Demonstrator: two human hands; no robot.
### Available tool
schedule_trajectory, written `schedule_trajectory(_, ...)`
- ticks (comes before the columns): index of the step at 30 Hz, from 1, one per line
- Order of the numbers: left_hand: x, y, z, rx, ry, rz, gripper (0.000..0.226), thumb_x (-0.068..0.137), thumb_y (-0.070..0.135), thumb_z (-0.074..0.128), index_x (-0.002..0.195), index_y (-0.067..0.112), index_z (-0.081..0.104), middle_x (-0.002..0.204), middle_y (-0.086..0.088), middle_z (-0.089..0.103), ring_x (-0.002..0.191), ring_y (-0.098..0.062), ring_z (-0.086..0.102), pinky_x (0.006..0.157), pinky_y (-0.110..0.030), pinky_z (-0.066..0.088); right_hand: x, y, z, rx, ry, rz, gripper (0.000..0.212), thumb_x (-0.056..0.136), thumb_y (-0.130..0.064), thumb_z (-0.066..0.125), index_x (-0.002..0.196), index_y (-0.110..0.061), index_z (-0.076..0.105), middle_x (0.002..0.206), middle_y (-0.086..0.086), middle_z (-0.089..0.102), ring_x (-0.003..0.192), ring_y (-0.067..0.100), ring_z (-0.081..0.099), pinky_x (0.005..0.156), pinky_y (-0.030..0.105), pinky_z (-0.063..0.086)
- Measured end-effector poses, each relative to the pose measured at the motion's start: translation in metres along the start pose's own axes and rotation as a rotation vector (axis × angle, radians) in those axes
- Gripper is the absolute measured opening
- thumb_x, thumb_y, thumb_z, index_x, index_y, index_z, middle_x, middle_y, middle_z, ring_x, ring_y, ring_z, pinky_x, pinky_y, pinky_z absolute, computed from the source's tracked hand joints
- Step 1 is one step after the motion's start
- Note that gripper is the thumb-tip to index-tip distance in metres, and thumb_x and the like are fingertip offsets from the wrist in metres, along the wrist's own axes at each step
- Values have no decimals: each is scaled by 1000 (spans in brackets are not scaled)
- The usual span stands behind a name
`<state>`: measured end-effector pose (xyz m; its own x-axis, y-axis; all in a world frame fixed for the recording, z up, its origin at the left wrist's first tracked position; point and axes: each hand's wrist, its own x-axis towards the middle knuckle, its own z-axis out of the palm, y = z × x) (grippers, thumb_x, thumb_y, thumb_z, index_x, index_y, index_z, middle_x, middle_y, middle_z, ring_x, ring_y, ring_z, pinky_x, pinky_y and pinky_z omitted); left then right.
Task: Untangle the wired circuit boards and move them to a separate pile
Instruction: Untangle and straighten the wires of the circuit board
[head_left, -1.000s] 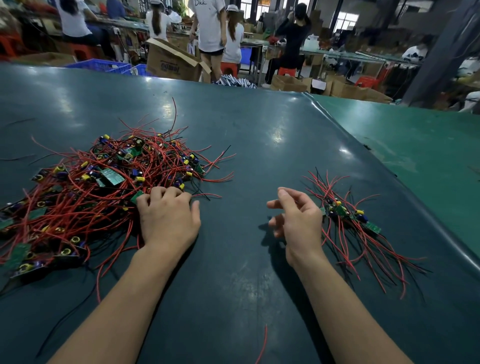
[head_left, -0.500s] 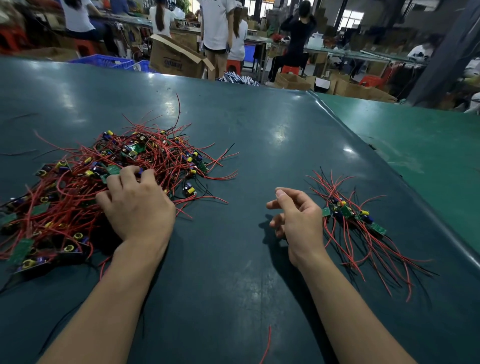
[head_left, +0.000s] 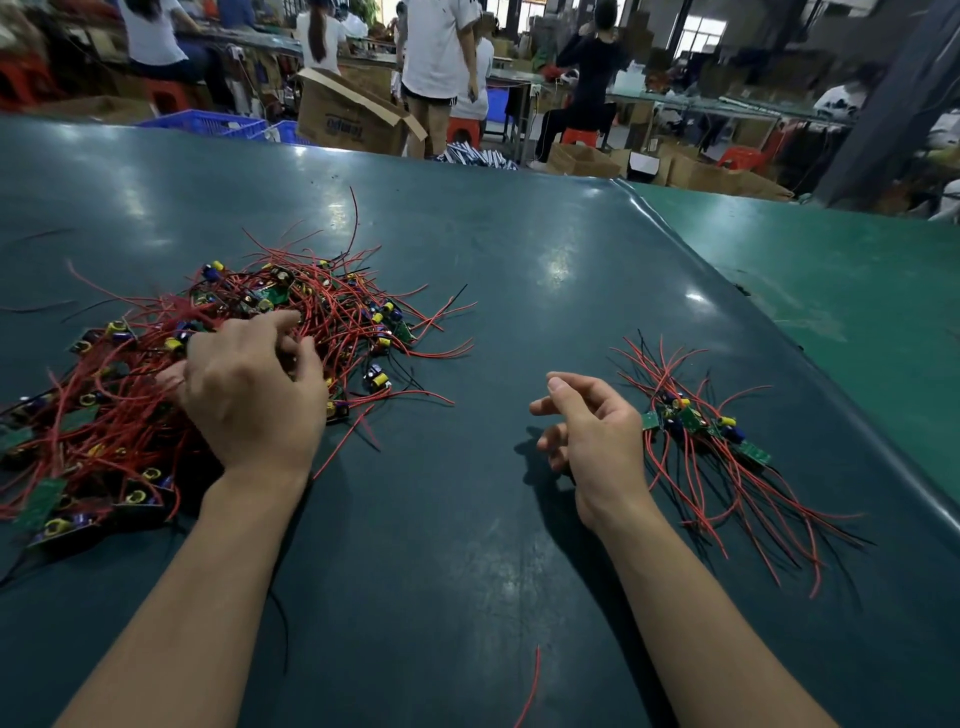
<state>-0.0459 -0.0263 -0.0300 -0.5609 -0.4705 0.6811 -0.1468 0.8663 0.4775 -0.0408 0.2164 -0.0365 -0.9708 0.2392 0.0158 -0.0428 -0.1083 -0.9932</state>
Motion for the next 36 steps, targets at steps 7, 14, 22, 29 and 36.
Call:
schedule_trajectory(7,-7,2,5,92,-117,-96,41,85,13,66,125,11,60,120,-19,60,114,-40,46,91,-49,33,-1,-1,-1,7,-6,6,6,95,-17,62,94,-13,67,69,-2,70,41,11,50,35,20,32)
schedule_trajectory(14,-7,0,4,26,-23,-43,23,87,19,63,109,15,71,99,-12,71,101,-36,49,87,-47,32,0,0,0,-10,-11,13,7,94,-18,63,92,-12,68,70,-1,70,42,11,50,36,20,32)
schedule_trajectory(22,-7,7,3,-232,101,147,18,89,13,60,104,10,69,96,-11,70,92,-35,56,84,-42,38,-1,-1,-1,1,-9,25,7,93,-19,64,91,-14,68,70,-1,71,42,11,51,35,20,32)
schedule_trajectory(29,-30,35,1,-602,80,542,6,91,1,60,95,4,63,97,-11,67,90,-25,61,81,-41,48,-5,-6,3,94,-216,104,15,92,-26,65,94,-12,69,80,5,72,46,14,56,37,19,37)
schedule_trajectory(36,-49,55,1,-843,-299,690,16,84,-9,62,97,1,63,95,-10,63,88,-24,63,78,-37,52,-10,-7,8,323,-403,112,14,78,-21,67,87,-11,68,82,9,72,56,15,63,38,19,41)
